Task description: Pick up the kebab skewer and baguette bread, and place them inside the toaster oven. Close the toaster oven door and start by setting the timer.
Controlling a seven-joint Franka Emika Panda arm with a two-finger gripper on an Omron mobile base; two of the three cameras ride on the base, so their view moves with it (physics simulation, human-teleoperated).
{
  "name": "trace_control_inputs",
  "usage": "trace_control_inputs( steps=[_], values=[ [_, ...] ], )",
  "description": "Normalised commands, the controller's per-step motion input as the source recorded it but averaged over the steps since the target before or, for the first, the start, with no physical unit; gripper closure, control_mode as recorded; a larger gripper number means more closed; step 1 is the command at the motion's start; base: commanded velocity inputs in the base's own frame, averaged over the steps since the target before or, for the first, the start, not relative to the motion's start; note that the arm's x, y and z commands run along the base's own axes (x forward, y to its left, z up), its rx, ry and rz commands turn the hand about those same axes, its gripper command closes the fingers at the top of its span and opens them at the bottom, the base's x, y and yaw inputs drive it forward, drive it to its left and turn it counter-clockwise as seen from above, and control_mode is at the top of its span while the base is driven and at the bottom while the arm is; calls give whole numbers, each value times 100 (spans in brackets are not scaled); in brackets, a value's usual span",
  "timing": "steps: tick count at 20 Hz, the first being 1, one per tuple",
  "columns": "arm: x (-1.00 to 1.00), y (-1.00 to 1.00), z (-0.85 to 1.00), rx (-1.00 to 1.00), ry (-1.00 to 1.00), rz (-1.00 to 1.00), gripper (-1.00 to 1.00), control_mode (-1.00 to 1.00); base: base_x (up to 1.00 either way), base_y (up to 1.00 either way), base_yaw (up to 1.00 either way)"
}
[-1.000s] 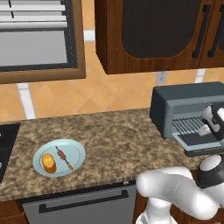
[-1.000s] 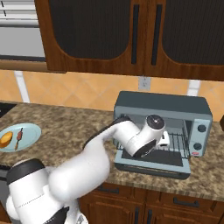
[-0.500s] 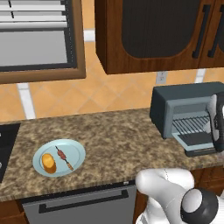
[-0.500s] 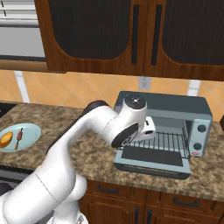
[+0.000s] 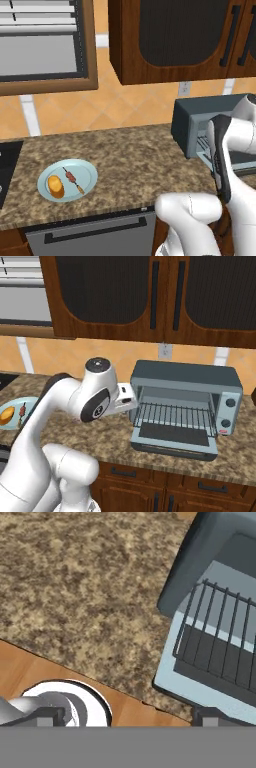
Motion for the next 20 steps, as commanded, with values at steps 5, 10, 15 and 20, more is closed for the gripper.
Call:
trace_control_inputs(
  steps=[5,10,15,20],
  values=[
    [0,100,-1,-5,0,0,-100,-100,0,0,0],
    [22,100,0,-1,13,0,-100,-100,0,0,0],
    [2,100,-7,0,9,7,-100,-100,0,0,0],
    [0,100,-16,0,4,10,-100,-100,0,0,0]
  ],
)
